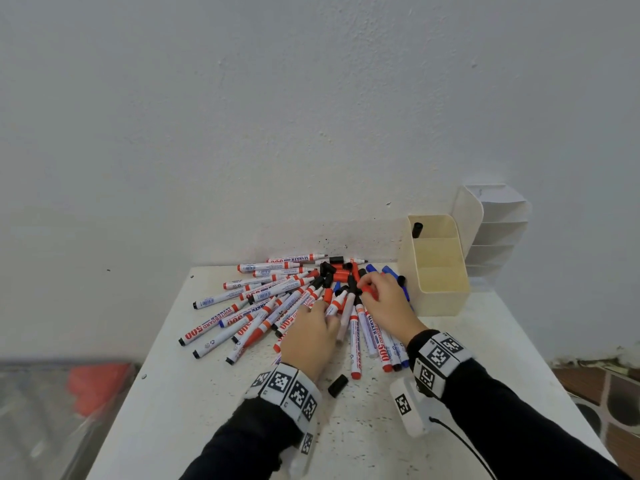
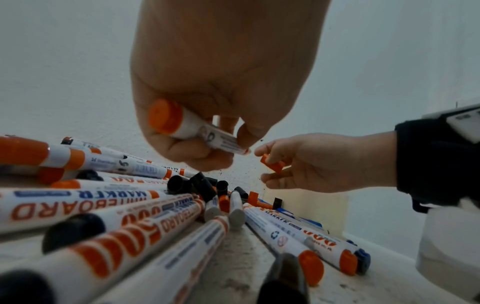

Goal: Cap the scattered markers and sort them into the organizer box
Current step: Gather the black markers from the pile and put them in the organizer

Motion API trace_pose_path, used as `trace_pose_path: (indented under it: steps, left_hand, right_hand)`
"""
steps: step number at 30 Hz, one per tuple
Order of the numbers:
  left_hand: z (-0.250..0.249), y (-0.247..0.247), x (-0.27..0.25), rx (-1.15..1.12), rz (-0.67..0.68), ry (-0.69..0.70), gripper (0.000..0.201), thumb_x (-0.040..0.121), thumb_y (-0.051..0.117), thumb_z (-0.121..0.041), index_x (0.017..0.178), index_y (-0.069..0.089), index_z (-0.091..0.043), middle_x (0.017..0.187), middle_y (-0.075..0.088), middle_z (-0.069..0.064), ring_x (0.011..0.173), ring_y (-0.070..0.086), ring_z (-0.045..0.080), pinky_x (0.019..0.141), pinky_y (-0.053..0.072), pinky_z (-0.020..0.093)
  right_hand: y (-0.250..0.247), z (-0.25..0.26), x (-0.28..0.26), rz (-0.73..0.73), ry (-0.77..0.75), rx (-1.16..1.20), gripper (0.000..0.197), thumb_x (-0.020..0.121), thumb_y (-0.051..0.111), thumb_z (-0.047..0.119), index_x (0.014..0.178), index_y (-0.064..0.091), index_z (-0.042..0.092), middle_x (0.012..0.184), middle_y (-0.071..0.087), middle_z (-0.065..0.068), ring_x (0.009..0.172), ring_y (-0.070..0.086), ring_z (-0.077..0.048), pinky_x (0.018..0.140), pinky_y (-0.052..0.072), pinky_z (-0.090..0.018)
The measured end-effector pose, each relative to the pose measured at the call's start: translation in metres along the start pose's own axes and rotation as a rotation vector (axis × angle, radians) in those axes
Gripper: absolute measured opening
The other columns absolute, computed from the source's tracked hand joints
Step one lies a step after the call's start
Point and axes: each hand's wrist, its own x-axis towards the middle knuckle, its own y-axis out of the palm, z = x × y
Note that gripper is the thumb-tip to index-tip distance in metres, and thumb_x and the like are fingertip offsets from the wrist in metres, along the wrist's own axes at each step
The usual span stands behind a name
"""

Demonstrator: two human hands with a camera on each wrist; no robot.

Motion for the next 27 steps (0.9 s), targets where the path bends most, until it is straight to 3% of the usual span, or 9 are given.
trace_pose_path:
  steps: [2,5,7,10,15,20,24,27]
  left_hand:
    - [0.001,0.0,0.0,0.047,0.001,0.011,0.034,0.099,0.032,-0.029,0.129,0.043,-0.018,0.115,0.058,0.006,0.095,0.057,0.019,0.073,0.044,0.03]
    - [0.003,0.0,-0.004,0.094,-0.016,0.023,0.035,0.101,0.03,-0.032,0.132,0.04,-0.023,0.118,0.061,0.001,0.104,0.058,0.018,0.074,0.043,0.03]
    - [0.004,0.0,-0.004,0.108,-0.022,0.037,0.035,0.101,0.029,-0.032,0.134,0.04,-0.025,0.119,0.06,0.001,0.106,0.057,0.017,0.073,0.043,0.029]
    - [0.007,0.0,-0.005,0.089,-0.014,0.04,0.036,0.1,0.029,-0.032,0.135,0.039,-0.028,0.121,0.059,0.0,0.106,0.057,0.017,0.076,0.046,0.031]
    - [0.013,-0.001,-0.006,0.092,0.008,0.011,0.036,0.1,0.029,-0.032,0.134,0.04,-0.028,0.121,0.059,0.001,0.105,0.058,0.02,0.08,0.048,0.036]
    - [0.019,0.002,-0.008,0.118,0.006,0.023,0.033,0.099,0.032,-0.032,0.13,0.044,-0.031,0.119,0.06,-0.002,0.104,0.057,0.019,0.077,0.047,0.034]
    - [0.02,0.002,-0.013,0.051,-0.038,0.033,0.033,0.1,0.031,-0.032,0.13,0.044,-0.029,0.115,0.062,0.0,0.1,0.058,0.02,0.075,0.047,0.033]
    - [0.018,0.0,-0.013,0.023,-0.055,0.055,0.034,0.1,0.032,-0.031,0.13,0.046,-0.028,0.112,0.063,0.0,0.097,0.059,0.019,0.074,0.046,0.031]
  right_hand:
    - [0.001,0.004,-0.002,-0.015,0.006,0.061,0.026,0.088,0.048,0.002,0.11,0.056,0.013,0.104,0.046,0.0,0.09,0.047,-0.009,0.077,0.036,-0.014]
    - [0.003,0.006,-0.005,-0.067,0.022,0.167,0.024,0.09,0.051,0.003,0.112,0.056,0.011,0.102,0.054,0.001,0.087,0.053,-0.008,0.072,0.044,-0.014]
    - [0.004,0.006,-0.007,-0.035,0.023,0.214,0.02,0.092,0.05,0.005,0.108,0.057,0.014,0.098,0.057,0.003,0.084,0.056,-0.007,0.072,0.048,-0.017]
    - [0.007,0.004,-0.01,0.055,0.019,0.248,0.02,0.094,0.047,0.007,0.106,0.058,0.02,0.105,0.061,-0.001,0.094,0.059,-0.015,0.083,0.052,-0.027]
    - [0.009,0.004,-0.011,-0.149,0.041,0.315,0.018,0.095,0.045,0.008,0.105,0.058,0.016,0.098,0.06,0.004,0.087,0.058,-0.01,0.074,0.049,-0.017]
    - [0.008,0.008,-0.014,-0.002,-0.001,0.31,0.02,0.094,0.047,0.008,0.107,0.06,0.015,0.092,0.061,0.002,0.088,0.06,-0.022,0.082,0.051,-0.032]
    - [0.01,0.01,-0.015,-0.046,0.023,0.332,0.018,0.095,0.046,0.008,0.107,0.059,0.014,0.095,0.061,0.002,0.091,0.061,-0.017,0.082,0.052,-0.027]
    - [0.009,0.011,-0.018,0.0,0.044,0.403,0.019,0.095,0.046,0.009,0.109,0.057,0.009,0.096,0.062,-0.004,0.086,0.061,-0.015,0.073,0.053,-0.019]
